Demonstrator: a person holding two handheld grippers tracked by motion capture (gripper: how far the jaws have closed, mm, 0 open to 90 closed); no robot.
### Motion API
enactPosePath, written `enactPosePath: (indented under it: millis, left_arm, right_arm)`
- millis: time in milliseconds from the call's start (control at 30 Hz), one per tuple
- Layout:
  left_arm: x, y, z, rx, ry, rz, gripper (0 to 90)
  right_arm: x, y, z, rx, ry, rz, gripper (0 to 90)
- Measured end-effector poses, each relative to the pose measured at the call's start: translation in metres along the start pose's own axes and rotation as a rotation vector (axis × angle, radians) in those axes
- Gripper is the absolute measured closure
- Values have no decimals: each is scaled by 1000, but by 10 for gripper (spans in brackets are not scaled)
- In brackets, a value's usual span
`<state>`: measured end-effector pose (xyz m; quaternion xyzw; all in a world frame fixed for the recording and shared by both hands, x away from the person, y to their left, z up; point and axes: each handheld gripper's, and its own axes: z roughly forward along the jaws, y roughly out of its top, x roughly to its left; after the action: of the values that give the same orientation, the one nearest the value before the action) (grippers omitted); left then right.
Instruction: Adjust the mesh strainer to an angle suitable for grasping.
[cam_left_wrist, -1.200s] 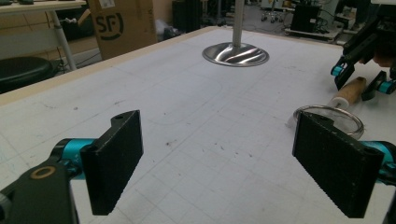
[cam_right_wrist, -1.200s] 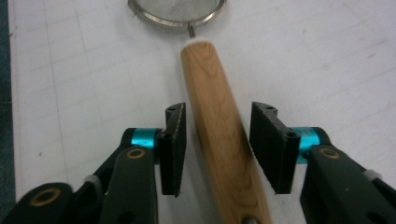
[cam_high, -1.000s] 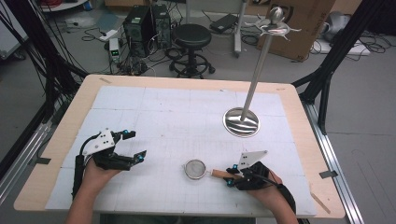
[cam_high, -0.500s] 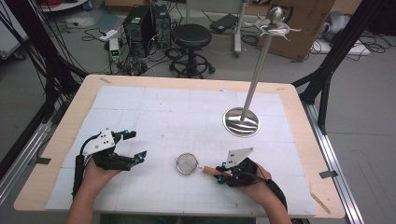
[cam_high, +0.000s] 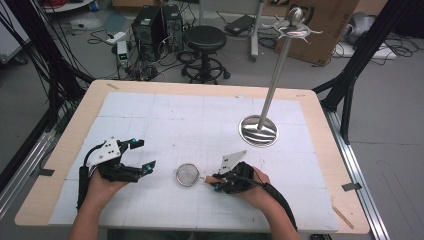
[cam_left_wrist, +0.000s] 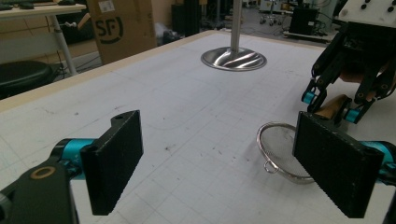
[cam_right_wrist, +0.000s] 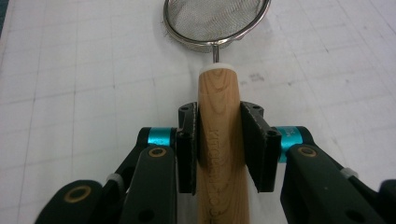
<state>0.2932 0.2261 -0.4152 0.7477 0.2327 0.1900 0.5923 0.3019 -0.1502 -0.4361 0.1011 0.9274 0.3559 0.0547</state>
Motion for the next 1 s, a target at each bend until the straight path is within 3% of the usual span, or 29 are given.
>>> enactPosePath:
  millis: [267,500,600,833,1000]
  left_arm:
    - [0,1,-1,-1,1,3,167]
    - [1,1,-2,-4,4,1,167]
    - [2,1,-3,-2,3,5,167]
    - [1,1,-3,-2,6,3,167]
    - [0,1,-1,7,3,5,167]
  right_arm:
    - [4,28,24,4,40,-43,684]
    - [6,39,32,15,30,-67,665]
    - [6,31,20,0,-3,-26,600]
    - [11,8,-2,7,-29,13,610]
    - [13,-4,-5,17,-46,21,665]
